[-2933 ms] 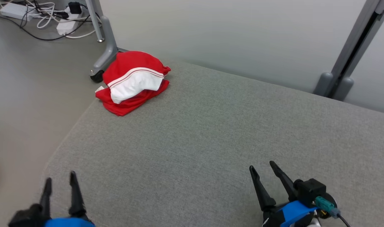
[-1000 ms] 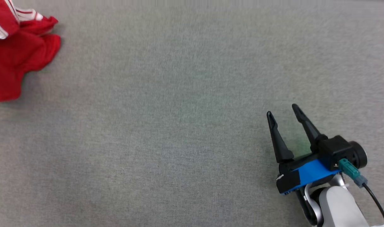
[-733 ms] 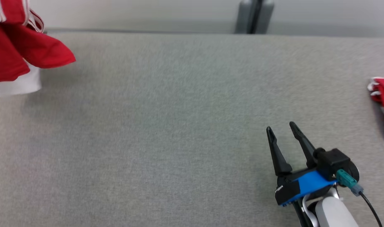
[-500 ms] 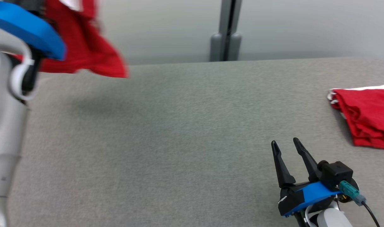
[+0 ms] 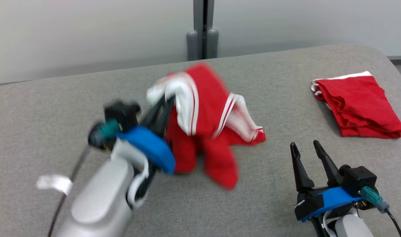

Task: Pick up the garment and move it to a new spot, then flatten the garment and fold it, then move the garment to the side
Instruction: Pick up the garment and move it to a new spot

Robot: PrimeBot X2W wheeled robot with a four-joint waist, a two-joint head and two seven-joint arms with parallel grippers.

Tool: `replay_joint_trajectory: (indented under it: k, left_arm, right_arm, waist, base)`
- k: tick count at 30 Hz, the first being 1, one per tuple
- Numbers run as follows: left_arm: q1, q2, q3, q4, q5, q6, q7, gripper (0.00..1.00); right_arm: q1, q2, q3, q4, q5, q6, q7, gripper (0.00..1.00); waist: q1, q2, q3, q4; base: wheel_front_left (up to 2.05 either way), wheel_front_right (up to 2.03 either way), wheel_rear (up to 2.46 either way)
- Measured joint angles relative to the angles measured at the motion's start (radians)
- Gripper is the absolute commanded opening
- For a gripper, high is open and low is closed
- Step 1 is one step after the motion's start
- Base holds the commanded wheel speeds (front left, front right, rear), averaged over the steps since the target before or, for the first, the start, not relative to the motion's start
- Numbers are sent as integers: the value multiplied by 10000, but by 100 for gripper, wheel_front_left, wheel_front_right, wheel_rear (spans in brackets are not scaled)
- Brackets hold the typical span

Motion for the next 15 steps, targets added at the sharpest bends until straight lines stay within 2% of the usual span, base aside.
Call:
replay_joint_trajectory:
  k: [7, 9, 10, 15]
  left_arm:
    - [1224, -247, -639, 2401, 476, -29, -1131, 0]
    - [1231, -322, -648, 2692, 506, -86, -1329, 46]
    - [1231, -347, -619, 2807, 522, -96, -1413, 100]
    - [1220, -378, -408, 2888, 755, -81, -1630, 100]
  right_arm:
    - [-103, 0, 221, -88, 115, 0, -2, 100]
    - [-105, 0, 178, -90, 107, 0, -2, 100]
    - [-103, -2, 159, -73, 82, 0, -2, 100]
    - [-17, 0, 230, 0, 29, 0, -2, 100]
  waist:
    - [0, 0, 246, -295]
    - [0, 0, 247, -278]
    - [0, 0, 227, -247]
    - [1, 0, -71, -30]
  base:
    - [0, 0, 0]
    - [0, 0, 0]
    - [0, 0, 0]
    - [0, 0, 0]
